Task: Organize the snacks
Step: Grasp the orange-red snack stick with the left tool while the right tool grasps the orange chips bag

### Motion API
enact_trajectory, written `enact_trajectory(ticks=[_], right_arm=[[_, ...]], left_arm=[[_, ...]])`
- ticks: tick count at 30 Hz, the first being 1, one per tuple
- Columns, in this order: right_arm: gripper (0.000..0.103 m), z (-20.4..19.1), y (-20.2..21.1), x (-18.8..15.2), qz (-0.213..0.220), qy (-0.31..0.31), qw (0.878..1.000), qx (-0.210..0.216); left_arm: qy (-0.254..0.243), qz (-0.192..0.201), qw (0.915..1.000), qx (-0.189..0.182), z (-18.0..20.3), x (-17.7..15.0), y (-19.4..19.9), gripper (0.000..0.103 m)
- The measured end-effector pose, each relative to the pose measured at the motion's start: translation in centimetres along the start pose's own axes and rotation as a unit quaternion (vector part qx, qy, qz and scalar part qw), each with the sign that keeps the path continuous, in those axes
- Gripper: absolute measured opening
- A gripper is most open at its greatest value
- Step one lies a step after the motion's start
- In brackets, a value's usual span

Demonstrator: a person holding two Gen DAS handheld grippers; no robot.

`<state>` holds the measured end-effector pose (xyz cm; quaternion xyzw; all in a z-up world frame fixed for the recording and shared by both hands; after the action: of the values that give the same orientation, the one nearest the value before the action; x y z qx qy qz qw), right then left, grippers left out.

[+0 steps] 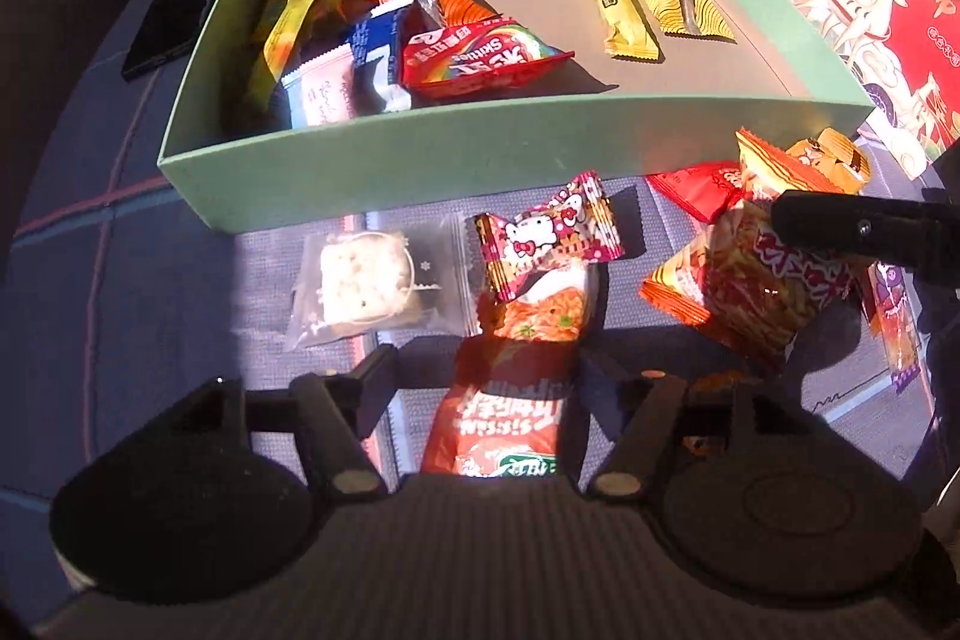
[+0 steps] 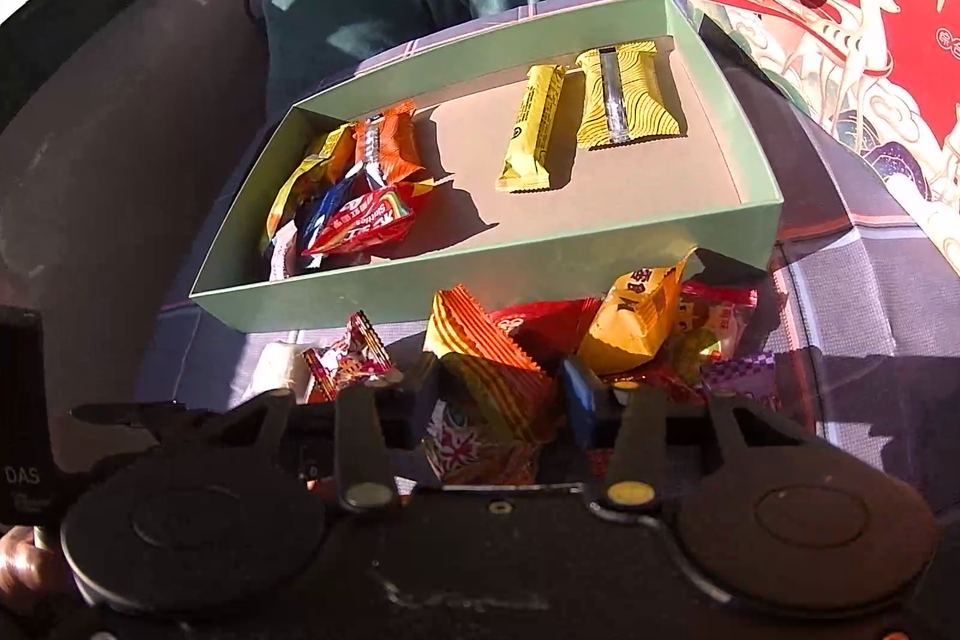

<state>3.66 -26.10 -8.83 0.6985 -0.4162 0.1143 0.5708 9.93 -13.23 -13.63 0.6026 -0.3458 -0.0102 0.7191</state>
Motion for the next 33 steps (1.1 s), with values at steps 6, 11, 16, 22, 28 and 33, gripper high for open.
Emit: enact_trajectory(ticks=[6,11,16,22,28,33], right_arm=[[0.064,-1.4,-1.4,-2.4,-0.022,0.034,0.999,0.000],[0.056,-1.4,-2.3,-4.2,-0.029,0.044,0.999,-0.007],[0.027,-0.9,-1.7,-3.9,-0.025,0.039,0.999,-0.004],[0.023,-0.6,0.2,-3.0,-0.013,0.034,0.999,0.005],[0.019,-0.5,1.5,-2.9,-0.015,0.029,0.999,0.016],[0.031,0.0,0.7,-3.3,-0.034,-0.009,0.999,0.017]], left_arm=[[-0.039,0.006,0.9990,0.019,0.3,-1.0,0.1,0.074],[-0.055,0.017,0.9983,0.008,1.1,-0.6,-0.1,0.064],[-0.063,0.021,0.9978,-0.007,1.9,-0.2,0.6,0.026],[-0.027,0.017,0.9989,-0.034,1.4,-0.8,2.3,0.022],[-0.027,0.025,0.9986,-0.038,1.7,-1.0,3.8,0.022],[-0.009,0.009,0.9995,-0.029,0.9,-1.9,2.9,0.022]])
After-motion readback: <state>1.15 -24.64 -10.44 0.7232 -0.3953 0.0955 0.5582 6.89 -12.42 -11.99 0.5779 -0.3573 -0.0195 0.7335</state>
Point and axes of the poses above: each gripper's, at about its wrist camera, not at the fingertips, and y roughly against the way its jaws point, z to its right, x to its top, the point moved 7 cm from there along -y, roughly the way its jaws point, and after that the axes turned 5 degrees about z, right-handed, at the moved point
